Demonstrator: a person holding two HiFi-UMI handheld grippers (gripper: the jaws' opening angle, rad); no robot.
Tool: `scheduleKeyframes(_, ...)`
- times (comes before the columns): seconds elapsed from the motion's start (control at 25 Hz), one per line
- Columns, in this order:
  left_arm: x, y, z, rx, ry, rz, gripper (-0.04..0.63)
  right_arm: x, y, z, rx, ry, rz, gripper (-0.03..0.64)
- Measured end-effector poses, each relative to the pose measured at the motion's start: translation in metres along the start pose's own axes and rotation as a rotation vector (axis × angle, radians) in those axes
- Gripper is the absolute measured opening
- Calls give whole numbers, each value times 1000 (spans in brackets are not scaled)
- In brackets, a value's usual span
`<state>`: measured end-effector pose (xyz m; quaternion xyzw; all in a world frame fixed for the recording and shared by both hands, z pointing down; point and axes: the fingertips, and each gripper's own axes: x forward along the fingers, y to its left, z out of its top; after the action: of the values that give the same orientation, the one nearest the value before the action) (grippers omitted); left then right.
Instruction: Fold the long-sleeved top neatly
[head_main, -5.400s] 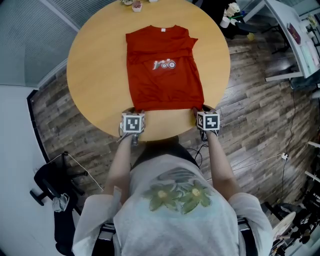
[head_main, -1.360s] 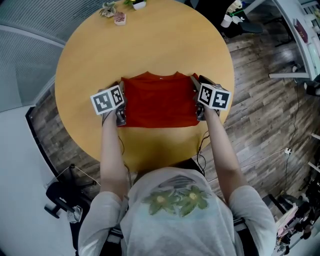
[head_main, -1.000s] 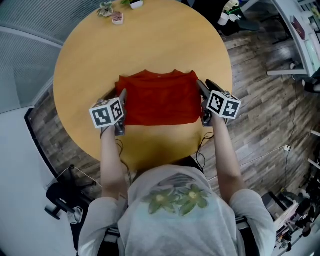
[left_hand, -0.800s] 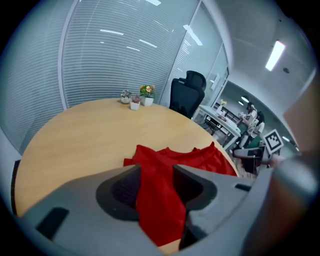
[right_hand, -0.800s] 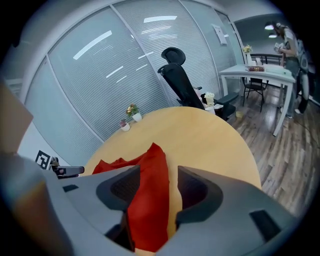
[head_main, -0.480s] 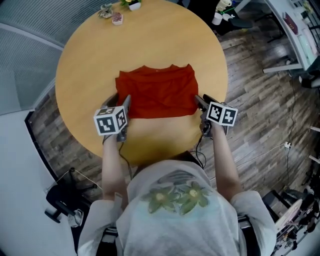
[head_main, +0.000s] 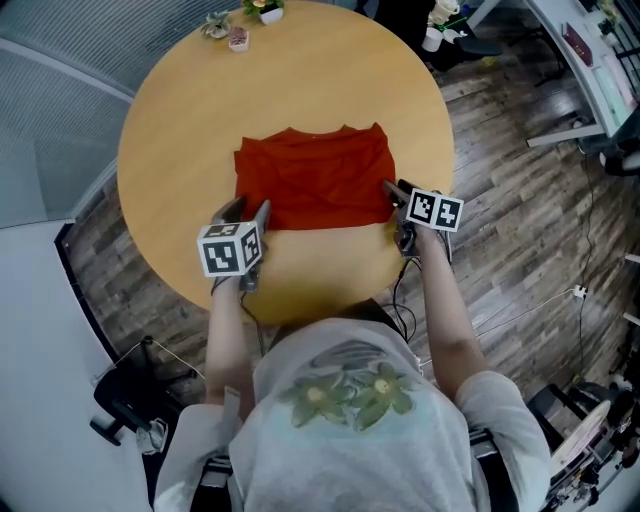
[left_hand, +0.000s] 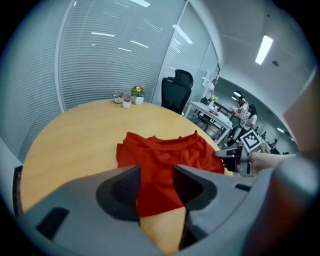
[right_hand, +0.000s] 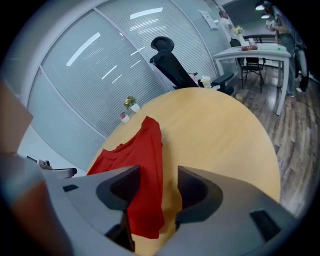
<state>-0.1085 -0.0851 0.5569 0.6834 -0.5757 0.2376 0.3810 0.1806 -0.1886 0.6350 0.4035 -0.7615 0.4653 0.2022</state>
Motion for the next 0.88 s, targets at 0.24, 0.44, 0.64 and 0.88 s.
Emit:
scheduleKeyframes(0.24, 6, -12, 3, 9, 8, -8, 179, 22, 13, -5, -55, 60, 57, 227)
scheduleKeyframes(0.44, 9, -23, 3, -3, 1, -11, 179, 29, 16, -12, -85, 72, 70, 225)
scheduleKeyframes(0.64, 11, -28, -9, -18, 19, -15, 179, 37, 24, -16, -41, 65, 115, 187)
scheduleKeyframes(0.88, 13, -27, -17, -23, 32, -25, 179, 45, 27, -22, 2, 88, 129, 101)
